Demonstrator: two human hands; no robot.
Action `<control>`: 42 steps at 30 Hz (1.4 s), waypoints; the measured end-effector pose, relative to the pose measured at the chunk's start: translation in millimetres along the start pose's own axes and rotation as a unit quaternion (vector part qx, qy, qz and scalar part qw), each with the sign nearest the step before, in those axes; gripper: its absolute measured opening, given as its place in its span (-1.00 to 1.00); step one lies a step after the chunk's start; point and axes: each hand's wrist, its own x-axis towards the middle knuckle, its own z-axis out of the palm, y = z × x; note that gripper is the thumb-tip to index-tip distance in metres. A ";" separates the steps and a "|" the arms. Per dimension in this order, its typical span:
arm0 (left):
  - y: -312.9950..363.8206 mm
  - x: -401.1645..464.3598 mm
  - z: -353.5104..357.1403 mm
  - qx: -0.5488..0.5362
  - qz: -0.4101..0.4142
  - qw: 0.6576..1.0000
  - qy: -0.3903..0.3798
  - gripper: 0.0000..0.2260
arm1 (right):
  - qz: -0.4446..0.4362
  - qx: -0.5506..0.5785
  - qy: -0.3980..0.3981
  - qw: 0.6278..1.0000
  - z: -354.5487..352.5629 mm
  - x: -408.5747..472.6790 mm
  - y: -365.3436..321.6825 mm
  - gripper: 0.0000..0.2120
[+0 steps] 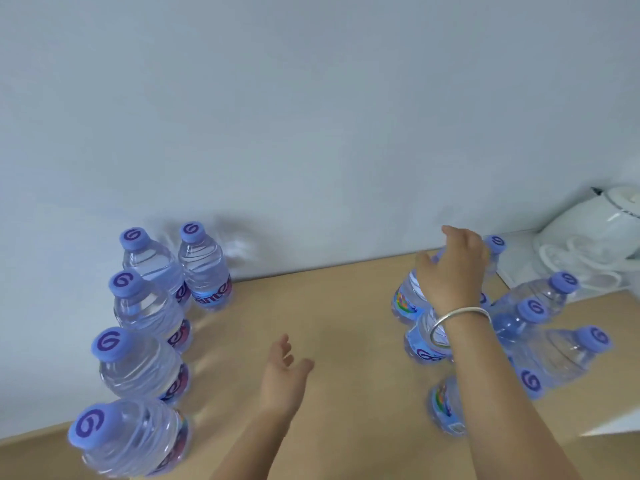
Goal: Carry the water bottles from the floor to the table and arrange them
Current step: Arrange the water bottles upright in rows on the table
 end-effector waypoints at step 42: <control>47.3 -84.8 -56.1 -0.247 0.157 0.945 -0.147 -0.55 | -0.061 0.461 -0.312 0.828 -39.6 -67.3 -96.7 -0.66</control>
